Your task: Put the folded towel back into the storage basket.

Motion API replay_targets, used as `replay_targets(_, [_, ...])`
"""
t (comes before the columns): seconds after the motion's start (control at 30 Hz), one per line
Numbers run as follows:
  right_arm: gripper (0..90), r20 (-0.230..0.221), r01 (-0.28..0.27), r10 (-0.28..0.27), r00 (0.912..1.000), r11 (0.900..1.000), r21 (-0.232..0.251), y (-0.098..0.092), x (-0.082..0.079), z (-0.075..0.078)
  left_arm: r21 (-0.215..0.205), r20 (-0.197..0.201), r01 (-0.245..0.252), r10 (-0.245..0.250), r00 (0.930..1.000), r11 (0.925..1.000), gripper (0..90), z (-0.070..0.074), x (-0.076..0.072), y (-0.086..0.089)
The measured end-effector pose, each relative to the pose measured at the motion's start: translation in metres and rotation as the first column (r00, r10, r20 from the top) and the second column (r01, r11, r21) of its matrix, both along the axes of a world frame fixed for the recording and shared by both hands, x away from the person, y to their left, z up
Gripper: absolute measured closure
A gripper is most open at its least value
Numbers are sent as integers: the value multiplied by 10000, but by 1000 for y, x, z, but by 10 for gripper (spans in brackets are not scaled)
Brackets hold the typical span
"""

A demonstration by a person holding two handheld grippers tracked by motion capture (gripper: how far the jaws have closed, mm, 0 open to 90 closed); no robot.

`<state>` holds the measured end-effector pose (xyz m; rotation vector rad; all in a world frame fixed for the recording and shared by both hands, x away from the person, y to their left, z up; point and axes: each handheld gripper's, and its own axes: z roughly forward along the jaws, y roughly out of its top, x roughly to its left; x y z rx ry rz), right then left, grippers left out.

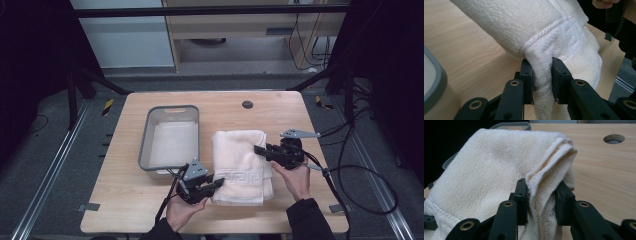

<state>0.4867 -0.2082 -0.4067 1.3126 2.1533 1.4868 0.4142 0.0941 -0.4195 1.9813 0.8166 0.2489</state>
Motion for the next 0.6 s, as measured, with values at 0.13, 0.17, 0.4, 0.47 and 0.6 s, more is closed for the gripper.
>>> replay_targets(0.13, [681, 147, 117, -117, 9998, 9999, 18, 1, 1, 8, -65, 173, -32, 33, 9998, 10000, 731, 6, 2, 0])
replay_targets(0.17, [681, 202, 127, -128, 9997, 9999, 54, 1, 1, 10, -75, 253, -52, 54, 9997, 10000, 731, 9, 3, 0])
replay_targets(0.4, [683, 495, 287, -301, 9983, 9992, 272, 1, 4, 22, -312, 483, -126, 141, 9987, 9994, 731, 22, 6, 1])
replay_targets(0.47, [683, 601, 320, -336, 9976, 9991, 273, 1, 5, 25, -401, 560, -176, 199, 9982, 9990, 731, 25, 7, 1])
replay_targets(0.6, [683, 735, 401, -425, 9964, 9986, 340, 2, 6, 31, -540, 646, -222, 257, 9976, 9983, 731, 30, 9, 2])
